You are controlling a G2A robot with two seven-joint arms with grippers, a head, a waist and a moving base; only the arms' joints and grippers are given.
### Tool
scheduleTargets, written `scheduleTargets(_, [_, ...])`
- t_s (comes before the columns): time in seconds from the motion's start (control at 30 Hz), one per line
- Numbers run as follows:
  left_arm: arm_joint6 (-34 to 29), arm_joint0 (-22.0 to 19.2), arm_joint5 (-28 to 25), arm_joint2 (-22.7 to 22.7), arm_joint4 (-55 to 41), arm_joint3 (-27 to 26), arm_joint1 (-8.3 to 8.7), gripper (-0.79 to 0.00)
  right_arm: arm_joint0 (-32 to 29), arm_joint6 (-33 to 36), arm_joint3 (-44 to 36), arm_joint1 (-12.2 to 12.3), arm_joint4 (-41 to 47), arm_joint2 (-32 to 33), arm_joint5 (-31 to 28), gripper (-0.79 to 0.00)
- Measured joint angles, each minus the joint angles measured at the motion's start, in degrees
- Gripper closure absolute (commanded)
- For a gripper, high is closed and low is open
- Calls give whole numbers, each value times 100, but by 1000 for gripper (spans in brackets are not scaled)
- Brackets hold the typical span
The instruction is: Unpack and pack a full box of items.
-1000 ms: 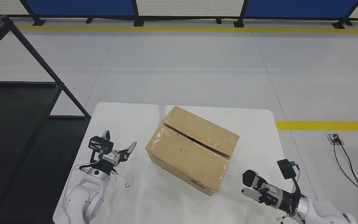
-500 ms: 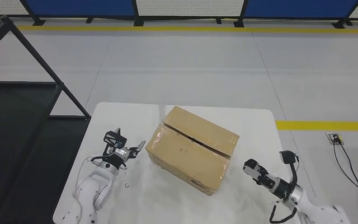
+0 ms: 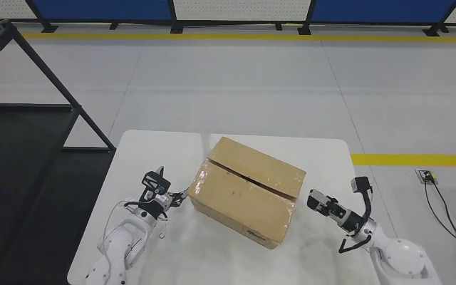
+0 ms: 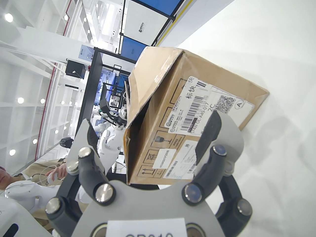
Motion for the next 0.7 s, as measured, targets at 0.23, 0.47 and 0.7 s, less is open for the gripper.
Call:
scheduleTargets(0.23, [107,155,-48,22,6,-138,20,-785,483,23,321,-24,117,-370,26,-785])
scheduleTargets(0.47, [196,319,-68,-3,-32,-270,43,-785,829,-40,517,-37,117,-614,65,-785])
scheduleTargets(0.7, [276,507,-114,-53,-103,-414,67,-785,1116,-125,644,-47,-15,-837,165,-785])
